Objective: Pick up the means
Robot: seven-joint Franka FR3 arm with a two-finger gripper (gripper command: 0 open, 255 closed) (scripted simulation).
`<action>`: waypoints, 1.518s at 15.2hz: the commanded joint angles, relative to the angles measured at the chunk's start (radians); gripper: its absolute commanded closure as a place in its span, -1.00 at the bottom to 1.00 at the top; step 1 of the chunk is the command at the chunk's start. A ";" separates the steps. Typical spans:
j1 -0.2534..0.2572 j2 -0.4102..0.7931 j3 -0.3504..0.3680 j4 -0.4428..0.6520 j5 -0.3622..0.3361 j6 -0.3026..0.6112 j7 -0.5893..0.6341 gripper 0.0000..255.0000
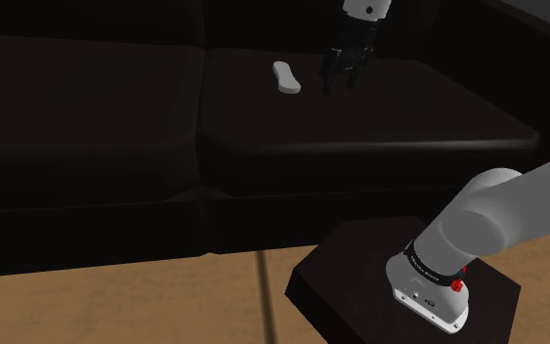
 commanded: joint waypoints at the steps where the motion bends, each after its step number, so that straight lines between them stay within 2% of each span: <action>1: -0.015 0.080 0.008 0.060 -0.005 0.021 0.040 -1.00; 11: -0.063 0.476 0.023 0.435 -0.053 0.038 0.233 -1.00; 19: -0.075 0.817 -0.004 0.861 -0.092 -0.051 0.363 -1.00; 23: -0.076 0.806 -0.005 0.790 -0.091 0.008 0.362 -1.00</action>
